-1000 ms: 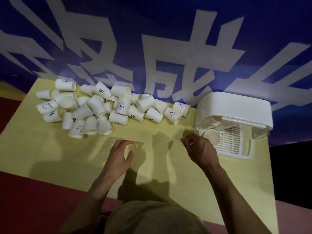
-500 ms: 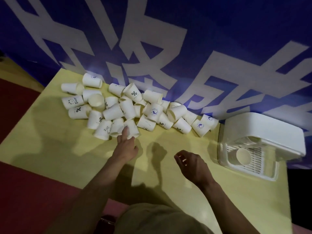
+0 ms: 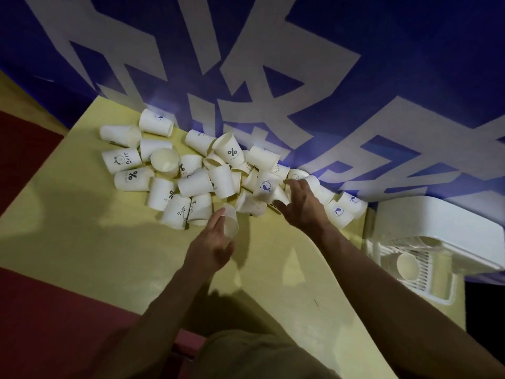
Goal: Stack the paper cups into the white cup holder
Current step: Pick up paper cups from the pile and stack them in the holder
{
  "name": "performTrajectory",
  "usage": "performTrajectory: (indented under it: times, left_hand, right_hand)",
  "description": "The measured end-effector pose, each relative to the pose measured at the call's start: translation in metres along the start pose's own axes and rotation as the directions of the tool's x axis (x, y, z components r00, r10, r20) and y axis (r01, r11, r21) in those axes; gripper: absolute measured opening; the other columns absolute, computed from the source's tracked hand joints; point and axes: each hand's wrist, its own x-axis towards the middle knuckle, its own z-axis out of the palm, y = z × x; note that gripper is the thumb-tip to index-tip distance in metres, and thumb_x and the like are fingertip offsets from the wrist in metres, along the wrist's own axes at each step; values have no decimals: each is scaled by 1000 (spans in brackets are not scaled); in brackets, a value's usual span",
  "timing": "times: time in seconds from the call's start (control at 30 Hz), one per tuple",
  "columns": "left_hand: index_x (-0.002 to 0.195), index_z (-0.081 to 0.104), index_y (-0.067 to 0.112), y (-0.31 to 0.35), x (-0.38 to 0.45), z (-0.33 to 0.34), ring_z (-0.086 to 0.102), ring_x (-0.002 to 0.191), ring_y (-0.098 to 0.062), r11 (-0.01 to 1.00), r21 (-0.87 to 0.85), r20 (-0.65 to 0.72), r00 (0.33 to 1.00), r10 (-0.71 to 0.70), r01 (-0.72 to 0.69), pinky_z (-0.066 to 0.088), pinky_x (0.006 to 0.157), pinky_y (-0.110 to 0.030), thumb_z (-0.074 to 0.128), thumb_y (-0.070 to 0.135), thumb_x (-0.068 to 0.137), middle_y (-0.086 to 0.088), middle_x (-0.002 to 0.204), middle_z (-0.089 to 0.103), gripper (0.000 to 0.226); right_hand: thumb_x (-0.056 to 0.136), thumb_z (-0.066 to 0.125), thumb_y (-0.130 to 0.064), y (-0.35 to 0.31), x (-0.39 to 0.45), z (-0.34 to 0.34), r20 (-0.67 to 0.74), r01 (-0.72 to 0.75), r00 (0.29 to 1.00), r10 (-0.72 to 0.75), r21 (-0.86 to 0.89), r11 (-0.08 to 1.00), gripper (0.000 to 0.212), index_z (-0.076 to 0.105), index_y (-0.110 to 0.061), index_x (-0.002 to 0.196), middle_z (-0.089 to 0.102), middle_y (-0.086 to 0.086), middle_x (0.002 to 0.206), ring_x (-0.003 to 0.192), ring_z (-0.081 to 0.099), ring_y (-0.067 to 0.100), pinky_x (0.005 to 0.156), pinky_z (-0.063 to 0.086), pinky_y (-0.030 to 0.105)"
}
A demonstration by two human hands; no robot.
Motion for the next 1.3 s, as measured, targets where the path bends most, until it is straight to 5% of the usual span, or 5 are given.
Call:
performTrajectory:
  times: [0.17,0.53,0.9,1.13,1.3]
  left_hand:
    - [135,54,23,0,-19,-2,67,100,-19,988,-123,-71,992,-100,91,59,79,-35,83,41,76,14,142,47,68]
    - [123,64,17,1,-32,14,39,98,-15,994,-15,-7,995,-104,104,48,84,-37,61,63,75,3,121,65,67]
    - [130,56,23,63,-22,20,57,113,-14,999,-3,146,989,-37,38,49,90,-31,70,48,87,8,127,51,51]
    - [128,50,30,151,-25,55,56,106,-9,993,-11,224,968,116,-116,55,83,-36,64,53,89,15,125,45,47]
    - [133,41,31,241,-23,88,46,106,1,964,-141,219,942,254,-227,41,76,-3,69,48,88,17,131,43,56]
  right_hand:
    - [85,78,-46,-22,46,9,-4,-17,1000,16,-96,995,76,40,-15,143,49,13,138,104,63,35,77,58,48]
    - [98,61,-42,-16,23,12,55,-56,997,54,26,998,30,65,-14,107,70,7,100,83,66,28,70,58,41]
    - [90,71,-34,93,-129,-19,-182,-109,969,167,292,950,23,58,-16,82,65,-1,84,75,62,23,66,51,37]
    - [85,81,-25,185,-216,-29,-294,-190,902,316,389,902,27,66,-6,97,45,6,121,92,55,18,80,50,29]
    - [88,76,-33,242,-258,-48,-235,-277,875,422,471,837,19,60,-23,86,51,6,141,107,61,19,87,46,26]
